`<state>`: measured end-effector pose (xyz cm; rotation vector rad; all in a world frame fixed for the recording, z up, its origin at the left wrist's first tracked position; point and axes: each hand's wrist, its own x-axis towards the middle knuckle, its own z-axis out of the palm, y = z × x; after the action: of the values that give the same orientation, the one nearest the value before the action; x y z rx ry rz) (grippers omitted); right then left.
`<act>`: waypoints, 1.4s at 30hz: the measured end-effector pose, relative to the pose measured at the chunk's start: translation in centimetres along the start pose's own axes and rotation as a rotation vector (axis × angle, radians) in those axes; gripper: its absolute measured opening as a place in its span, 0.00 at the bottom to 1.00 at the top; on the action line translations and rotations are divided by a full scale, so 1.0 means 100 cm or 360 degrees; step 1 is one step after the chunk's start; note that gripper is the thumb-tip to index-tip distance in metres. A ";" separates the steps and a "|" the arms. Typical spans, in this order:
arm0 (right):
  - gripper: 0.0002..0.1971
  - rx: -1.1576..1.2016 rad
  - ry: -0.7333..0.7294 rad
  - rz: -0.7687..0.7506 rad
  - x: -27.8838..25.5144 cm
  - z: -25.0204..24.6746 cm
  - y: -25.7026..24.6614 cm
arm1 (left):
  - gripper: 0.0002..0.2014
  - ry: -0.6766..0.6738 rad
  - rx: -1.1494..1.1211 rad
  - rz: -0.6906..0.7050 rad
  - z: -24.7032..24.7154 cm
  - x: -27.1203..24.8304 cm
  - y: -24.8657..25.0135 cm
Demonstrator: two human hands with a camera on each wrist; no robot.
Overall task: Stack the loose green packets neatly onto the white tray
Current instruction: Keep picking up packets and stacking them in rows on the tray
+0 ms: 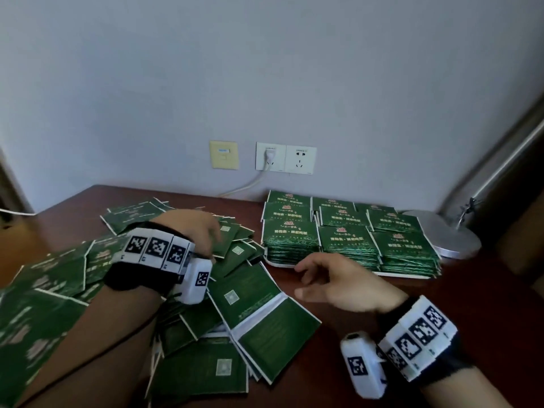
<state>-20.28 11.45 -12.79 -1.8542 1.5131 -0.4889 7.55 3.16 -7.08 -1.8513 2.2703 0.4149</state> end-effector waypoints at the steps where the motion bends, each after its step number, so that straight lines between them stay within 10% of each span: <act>1: 0.26 -0.0073 -0.0077 0.0019 0.009 0.007 -0.007 | 0.32 0.0013 0.0016 -0.0031 0.003 0.002 -0.006; 8: 0.44 -0.0288 -0.0358 0.0153 0.048 0.037 -0.030 | 0.47 -0.0042 -0.0032 -0.0058 0.011 0.027 -0.016; 16: 0.24 -0.0131 -0.0359 0.0105 0.051 0.035 -0.009 | 0.43 0.0052 0.0025 -0.0045 0.021 0.035 -0.016; 20: 0.14 0.0116 -0.0259 0.0077 0.046 0.029 -0.007 | 0.38 0.0101 0.0088 -0.0078 0.024 0.036 -0.004; 29: 0.30 -0.0103 -0.0340 -0.0058 0.038 0.038 -0.016 | 0.02 0.0270 0.0341 -0.0034 0.023 0.032 0.020; 36: 0.46 -0.0393 -0.0539 -0.0176 0.037 0.051 -0.022 | 0.11 0.0312 -0.0459 0.0149 -0.004 0.015 -0.006; 42: 0.26 -0.0307 -0.0587 -0.0091 0.037 0.054 -0.021 | 0.27 0.0087 -0.1198 0.0237 -0.011 0.005 -0.012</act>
<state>-14.29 9.51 -15.56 -2.0063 1.2956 -0.0190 8.62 2.11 -6.28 -1.9836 2.4998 1.4188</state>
